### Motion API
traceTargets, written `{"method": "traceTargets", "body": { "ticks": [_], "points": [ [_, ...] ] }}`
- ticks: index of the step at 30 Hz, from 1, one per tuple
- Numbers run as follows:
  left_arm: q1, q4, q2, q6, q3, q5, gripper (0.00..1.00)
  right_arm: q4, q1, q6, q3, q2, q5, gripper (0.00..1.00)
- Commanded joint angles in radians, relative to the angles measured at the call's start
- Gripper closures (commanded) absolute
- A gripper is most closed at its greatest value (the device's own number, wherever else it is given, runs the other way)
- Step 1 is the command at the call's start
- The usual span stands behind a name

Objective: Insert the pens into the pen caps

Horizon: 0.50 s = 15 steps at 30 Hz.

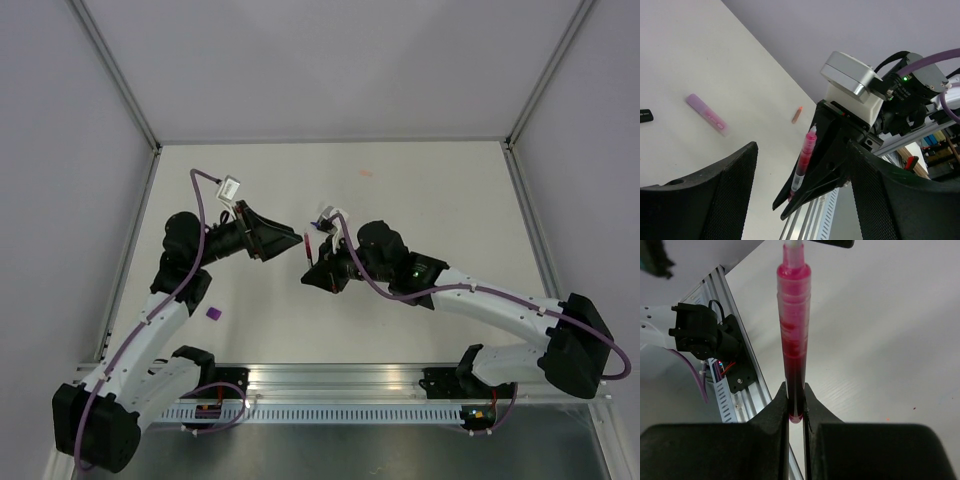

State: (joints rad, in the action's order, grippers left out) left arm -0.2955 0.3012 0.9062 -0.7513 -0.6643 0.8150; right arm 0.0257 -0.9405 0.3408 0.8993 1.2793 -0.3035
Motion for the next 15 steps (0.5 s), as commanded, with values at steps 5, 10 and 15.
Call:
{"method": "traceTargets", "body": {
  "ticks": [5,10,15],
  "points": [
    [-0.091,0.104,0.025,0.064,0.014,-0.019,0.28,0.102,0.016,0.081,-0.011,0.017,-0.063,1.0],
    [-0.166,0.072,0.06,0.124,0.008,-0.039,0.32,0.115,0.017,0.084,-0.028,0.002,-0.063,1.0],
    [-0.171,0.062,0.065,0.147,0.02,-0.06,0.55,0.118,0.019,0.086,-0.037,-0.005,-0.066,1.0]
  ]
}}
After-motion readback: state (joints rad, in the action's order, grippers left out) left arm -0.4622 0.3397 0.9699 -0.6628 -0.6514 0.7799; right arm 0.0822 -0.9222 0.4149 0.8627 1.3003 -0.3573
